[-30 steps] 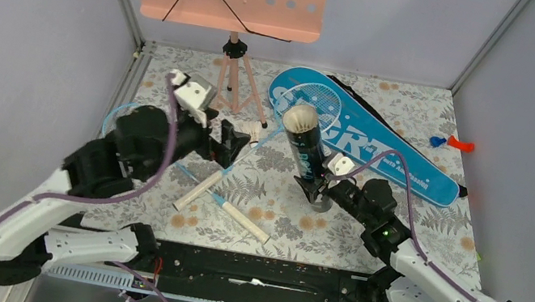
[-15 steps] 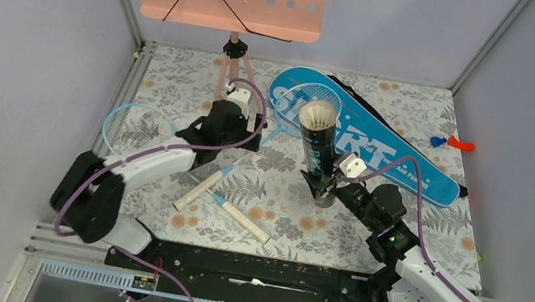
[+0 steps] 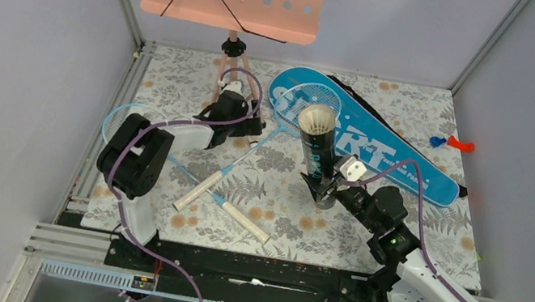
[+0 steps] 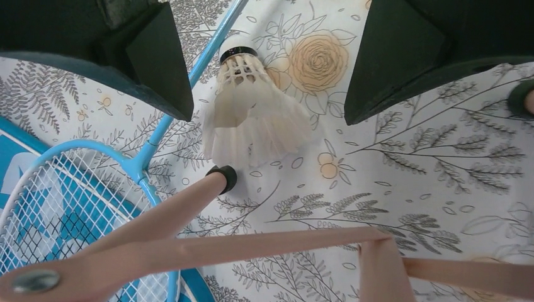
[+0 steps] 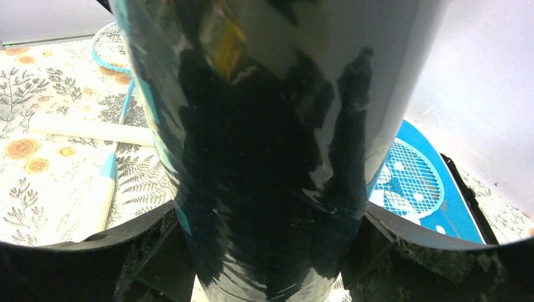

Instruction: Pack up the badminton gear

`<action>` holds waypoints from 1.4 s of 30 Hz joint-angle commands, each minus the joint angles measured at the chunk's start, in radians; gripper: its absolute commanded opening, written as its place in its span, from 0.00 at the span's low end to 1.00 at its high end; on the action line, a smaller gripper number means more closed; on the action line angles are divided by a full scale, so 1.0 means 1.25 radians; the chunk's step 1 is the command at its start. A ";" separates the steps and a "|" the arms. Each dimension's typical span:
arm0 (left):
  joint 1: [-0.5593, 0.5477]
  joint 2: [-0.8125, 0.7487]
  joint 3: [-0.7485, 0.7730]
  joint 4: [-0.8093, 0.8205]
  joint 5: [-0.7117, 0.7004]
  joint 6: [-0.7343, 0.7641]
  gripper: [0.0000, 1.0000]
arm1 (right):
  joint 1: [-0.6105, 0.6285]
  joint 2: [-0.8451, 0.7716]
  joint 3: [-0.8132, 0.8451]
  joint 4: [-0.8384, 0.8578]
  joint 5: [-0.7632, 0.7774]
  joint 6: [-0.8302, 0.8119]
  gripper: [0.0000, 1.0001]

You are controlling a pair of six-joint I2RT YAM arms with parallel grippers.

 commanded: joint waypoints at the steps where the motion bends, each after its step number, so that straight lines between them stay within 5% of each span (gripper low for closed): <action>1: 0.005 0.030 0.043 0.063 0.033 -0.050 0.98 | -0.004 -0.011 0.008 0.057 -0.008 -0.011 0.18; 12: 0.003 0.088 0.050 0.099 0.032 -0.074 0.80 | -0.003 -0.007 0.006 0.059 -0.013 -0.013 0.18; 17: 0.003 0.101 0.063 0.095 0.048 -0.076 0.55 | -0.004 -0.011 0.004 0.057 -0.018 -0.014 0.18; 21: 0.003 0.050 0.028 0.108 0.048 -0.071 0.51 | -0.003 -0.007 0.004 0.058 -0.018 -0.015 0.18; 33: -0.094 -0.344 -0.130 0.091 -0.115 0.040 0.51 | -0.003 0.013 0.015 0.051 -0.058 -0.004 0.18; 42: -0.209 -0.616 -0.064 0.010 -0.180 0.152 0.49 | -0.004 0.012 0.015 0.049 -0.079 -0.004 0.18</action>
